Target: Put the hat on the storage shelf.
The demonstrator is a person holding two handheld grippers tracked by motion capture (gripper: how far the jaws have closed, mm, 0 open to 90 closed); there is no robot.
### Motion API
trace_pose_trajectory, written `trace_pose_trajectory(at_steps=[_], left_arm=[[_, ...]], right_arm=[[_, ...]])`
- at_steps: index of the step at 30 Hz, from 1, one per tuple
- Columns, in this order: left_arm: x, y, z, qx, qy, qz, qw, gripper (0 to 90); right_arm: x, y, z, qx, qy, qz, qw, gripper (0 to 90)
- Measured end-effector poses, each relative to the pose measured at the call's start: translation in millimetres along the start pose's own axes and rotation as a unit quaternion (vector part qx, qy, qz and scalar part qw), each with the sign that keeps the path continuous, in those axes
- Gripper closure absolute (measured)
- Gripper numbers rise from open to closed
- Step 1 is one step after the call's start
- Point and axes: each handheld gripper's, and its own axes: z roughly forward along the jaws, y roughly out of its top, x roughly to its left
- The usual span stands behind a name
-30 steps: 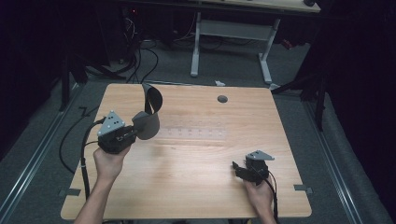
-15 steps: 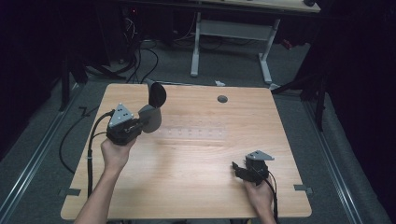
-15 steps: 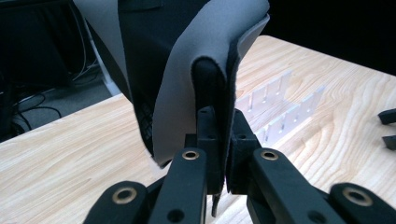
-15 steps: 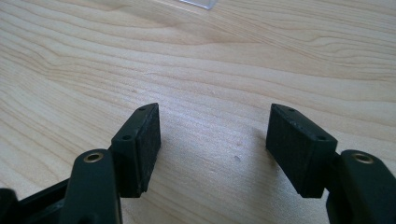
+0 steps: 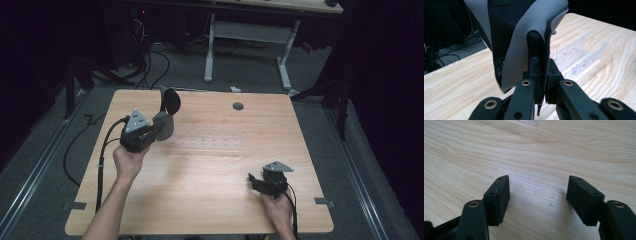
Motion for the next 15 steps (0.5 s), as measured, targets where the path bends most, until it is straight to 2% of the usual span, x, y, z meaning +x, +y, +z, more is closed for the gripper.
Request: trace_pose_trajectory(at_steps=[15], left_arm=[[3.3,-10.0,13.5,0.002,0.014,0.006,0.9999,87.0]], right_arm=[[0.1,0.0,0.0,0.000,0.000,0.000,1.0000,35.5]])
